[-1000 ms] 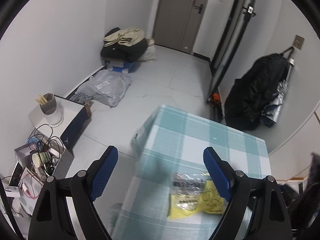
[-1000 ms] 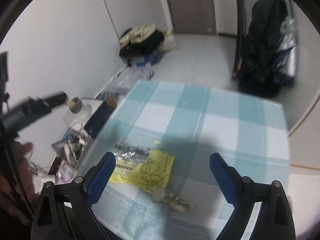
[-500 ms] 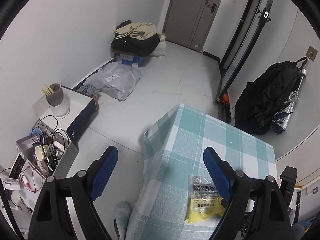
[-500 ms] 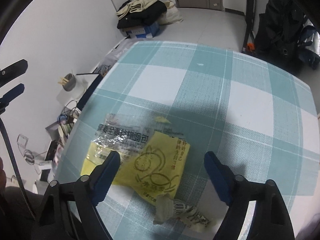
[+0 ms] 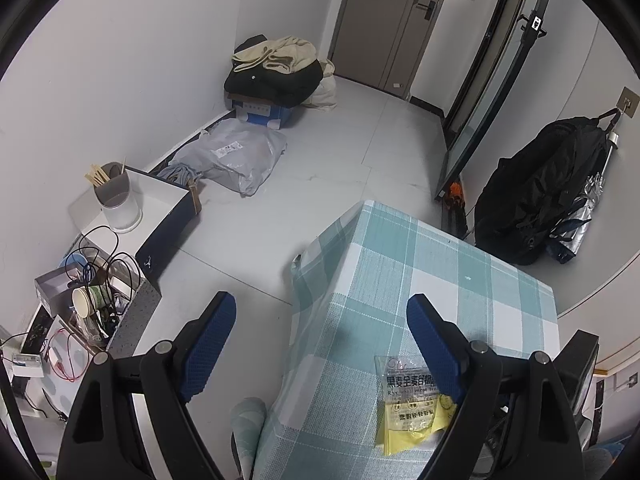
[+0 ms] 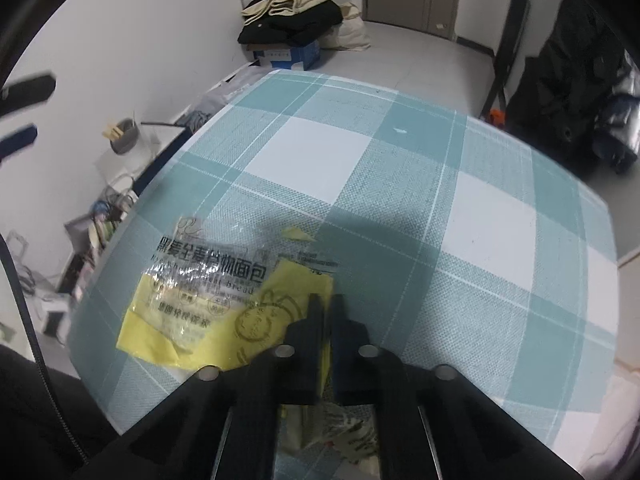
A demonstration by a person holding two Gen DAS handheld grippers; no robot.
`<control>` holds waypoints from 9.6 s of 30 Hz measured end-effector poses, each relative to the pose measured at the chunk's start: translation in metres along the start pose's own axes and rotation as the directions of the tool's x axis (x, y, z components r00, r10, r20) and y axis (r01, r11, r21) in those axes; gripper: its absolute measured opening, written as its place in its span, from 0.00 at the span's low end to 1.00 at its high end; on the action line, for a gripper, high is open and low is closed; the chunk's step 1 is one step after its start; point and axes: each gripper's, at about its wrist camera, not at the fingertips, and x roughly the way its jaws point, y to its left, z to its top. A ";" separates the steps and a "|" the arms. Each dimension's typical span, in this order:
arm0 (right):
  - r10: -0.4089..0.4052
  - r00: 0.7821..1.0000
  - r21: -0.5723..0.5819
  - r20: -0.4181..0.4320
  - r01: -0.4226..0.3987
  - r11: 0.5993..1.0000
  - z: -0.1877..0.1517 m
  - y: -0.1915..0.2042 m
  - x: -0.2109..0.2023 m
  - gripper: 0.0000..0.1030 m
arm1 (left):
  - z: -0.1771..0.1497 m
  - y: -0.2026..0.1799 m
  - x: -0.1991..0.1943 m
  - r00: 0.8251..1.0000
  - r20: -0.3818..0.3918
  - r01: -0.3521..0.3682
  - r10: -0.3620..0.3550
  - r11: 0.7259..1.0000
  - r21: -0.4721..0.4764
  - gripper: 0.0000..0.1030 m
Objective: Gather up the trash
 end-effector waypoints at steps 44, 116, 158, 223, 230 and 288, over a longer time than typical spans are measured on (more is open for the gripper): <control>-0.046 0.899 0.378 0.435 -0.137 0.916 -0.051 -0.175 -0.166 0.02 | -0.082 -0.139 0.034 0.941 -0.307 0.247 -0.140 0.906 0.344 0.82; -0.127 0.824 0.392 0.553 -0.123 0.912 -0.102 -0.176 -0.276 0.02 | -0.067 -0.168 -0.066 0.930 -0.115 0.367 -0.348 0.878 0.306 0.11; -0.298 0.935 0.773 0.192 0.044 0.633 -0.297 -0.387 -0.207 0.02 | -0.187 -0.419 -0.005 0.711 -0.567 0.687 -0.415 0.583 0.434 0.11; -0.129 0.986 0.805 0.103 -0.006 0.593 -0.334 -0.397 -0.149 0.85 | -0.242 -0.427 0.079 0.782 -0.620 0.492 -0.065 0.675 0.549 0.64; -0.125 0.984 0.797 0.130 -0.028 0.603 -0.329 -0.391 -0.159 0.90 | -0.236 -0.425 0.066 0.799 -0.596 0.488 -0.087 0.673 0.556 0.64; -0.196 0.970 0.778 0.144 0.011 0.628 -0.316 -0.372 -0.186 1.00 | -0.230 -0.420 0.042 0.827 -0.550 0.474 -0.114 0.669 0.573 0.64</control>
